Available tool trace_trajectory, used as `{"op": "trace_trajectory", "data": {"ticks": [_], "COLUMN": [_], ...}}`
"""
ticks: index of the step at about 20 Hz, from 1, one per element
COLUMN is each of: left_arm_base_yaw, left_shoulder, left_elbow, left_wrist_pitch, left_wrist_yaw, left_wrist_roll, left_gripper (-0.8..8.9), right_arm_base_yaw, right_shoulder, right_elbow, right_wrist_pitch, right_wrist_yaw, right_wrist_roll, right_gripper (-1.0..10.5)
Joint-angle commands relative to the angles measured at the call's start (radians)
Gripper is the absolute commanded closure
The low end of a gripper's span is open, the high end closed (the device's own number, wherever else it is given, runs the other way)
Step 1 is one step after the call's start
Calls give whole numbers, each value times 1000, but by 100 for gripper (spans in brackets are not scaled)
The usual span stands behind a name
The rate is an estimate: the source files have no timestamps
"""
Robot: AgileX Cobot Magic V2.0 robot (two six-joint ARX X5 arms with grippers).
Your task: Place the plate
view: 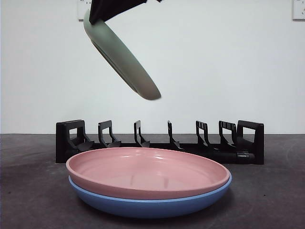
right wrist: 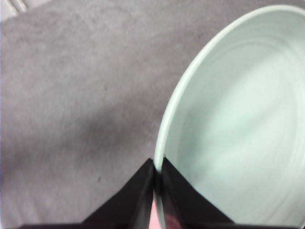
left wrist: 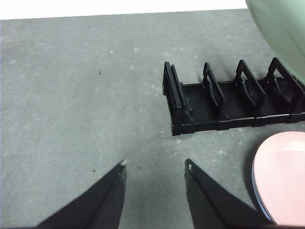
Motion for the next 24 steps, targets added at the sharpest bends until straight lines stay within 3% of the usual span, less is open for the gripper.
{"op": "trace_trajectory", "data": {"ticks": [1, 8, 14, 18, 24], "left_arm_base_yaw": [-3, -3, -3, -3, -3], "left_shoulder": [1, 1, 1, 1, 1], "left_elbow": [17, 17, 17, 17, 17], "left_wrist_pitch": [11, 11, 11, 11, 11], "left_wrist_yaw": [-4, -4, -4, -4, -4], "left_wrist_roll": [0, 0, 0, 0, 0], "left_gripper": [622, 622, 622, 622, 622], "right_arm_base_yaw": [43, 239, 409, 474, 487], "right_shoulder": [-72, -267, -294, -294, -272], "right_elbow": [-119, -371, -472, -529, -595], "right_wrist_pitch": [51, 74, 47, 46, 25], "right_wrist_yaw": [54, 303, 462, 486, 468], "right_wrist_roll": [-16, -18, -16, 13, 21], "right_gripper": [932, 932, 932, 932, 932]}}
